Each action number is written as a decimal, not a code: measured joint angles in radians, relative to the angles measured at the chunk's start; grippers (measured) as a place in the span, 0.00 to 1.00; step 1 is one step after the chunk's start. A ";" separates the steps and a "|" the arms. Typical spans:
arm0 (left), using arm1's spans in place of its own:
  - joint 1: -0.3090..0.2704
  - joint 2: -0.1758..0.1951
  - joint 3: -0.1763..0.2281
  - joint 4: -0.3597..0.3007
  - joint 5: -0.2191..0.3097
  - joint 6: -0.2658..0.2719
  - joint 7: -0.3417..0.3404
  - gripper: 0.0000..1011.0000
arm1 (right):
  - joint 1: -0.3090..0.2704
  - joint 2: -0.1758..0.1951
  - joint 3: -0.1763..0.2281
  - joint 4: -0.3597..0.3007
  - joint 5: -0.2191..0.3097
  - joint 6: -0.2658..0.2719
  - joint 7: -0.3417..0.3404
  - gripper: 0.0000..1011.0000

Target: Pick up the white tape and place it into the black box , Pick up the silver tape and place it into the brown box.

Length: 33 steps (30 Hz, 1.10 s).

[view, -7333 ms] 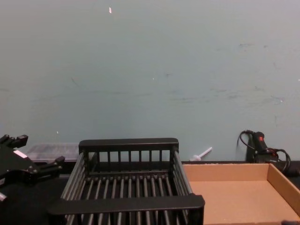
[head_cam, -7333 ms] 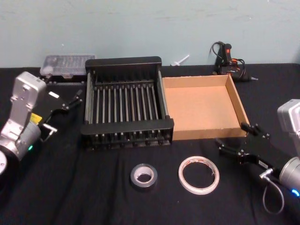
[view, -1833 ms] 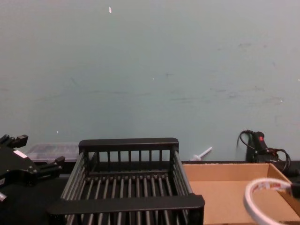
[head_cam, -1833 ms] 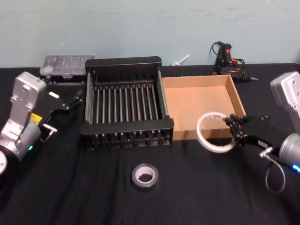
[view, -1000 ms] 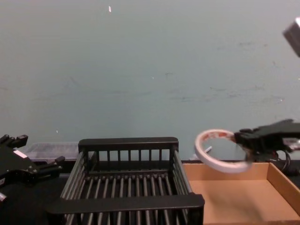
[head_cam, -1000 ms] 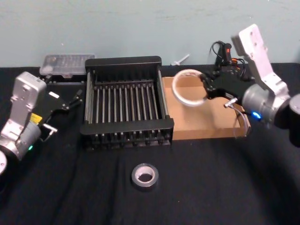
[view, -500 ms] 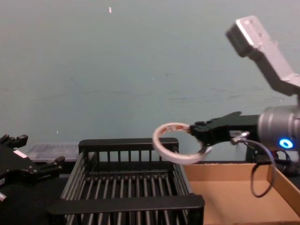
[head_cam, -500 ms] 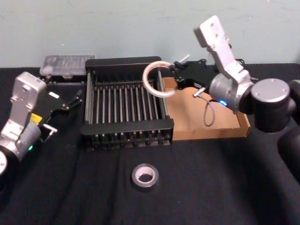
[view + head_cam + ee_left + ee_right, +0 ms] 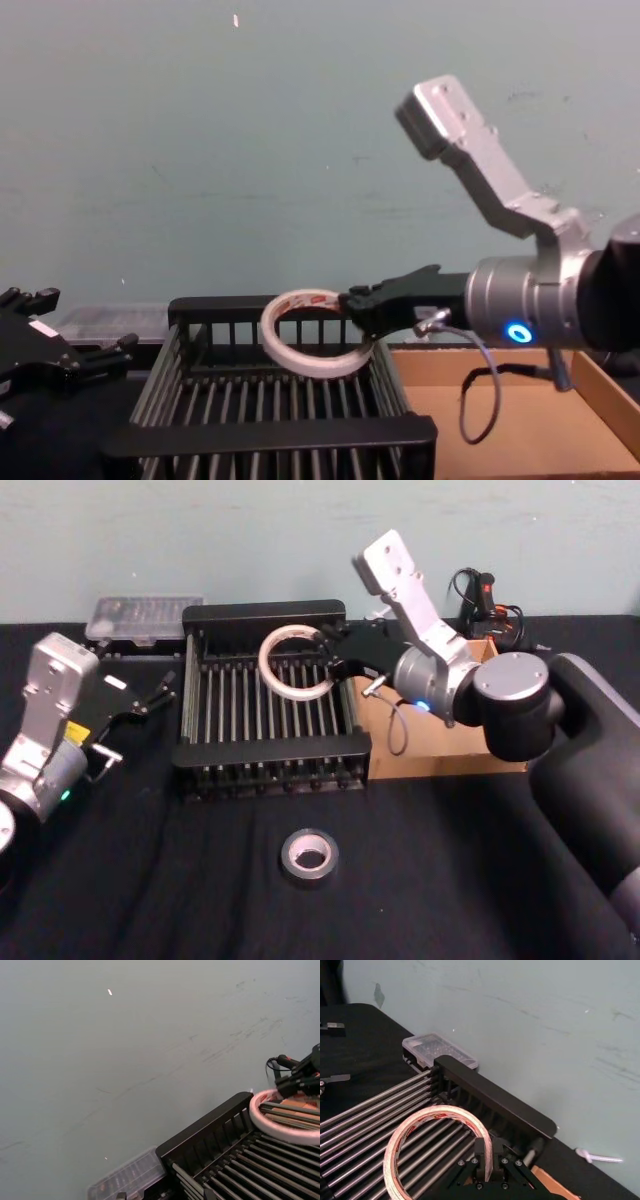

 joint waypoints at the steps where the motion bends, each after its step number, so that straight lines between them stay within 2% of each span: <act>1: 0.000 0.000 0.000 0.000 0.000 0.000 0.000 0.99 | 0.003 -0.005 -0.002 0.008 -0.001 -0.002 0.000 0.09; 5: 0.000 0.000 0.000 0.000 0.000 0.000 0.000 0.99 | 0.011 -0.018 -0.009 0.036 -0.011 -0.008 0.001 0.09; 17: 0.000 0.000 0.000 0.000 0.000 0.000 0.000 0.99 | 0.007 -0.012 -0.006 0.025 -0.008 -0.007 0.001 0.11; 22: 0.000 0.000 0.000 0.000 0.000 0.000 0.000 0.99 | 0.006 -0.011 -0.005 0.024 -0.007 -0.006 0.000 0.23; 24: 0.000 0.000 0.000 0.000 0.000 0.000 0.000 0.99 | 0.006 -0.011 -0.005 0.022 -0.007 -0.005 0.000 0.31; 27: 0.000 0.000 0.000 0.000 0.000 0.000 0.000 0.99 | 0.006 -0.010 -0.004 0.021 -0.006 -0.005 0.000 0.36; 33: 0.000 0.000 0.000 0.000 0.000 0.000 0.000 0.99 | 0.005 -0.010 -0.004 0.020 -0.005 -0.004 0.000 0.59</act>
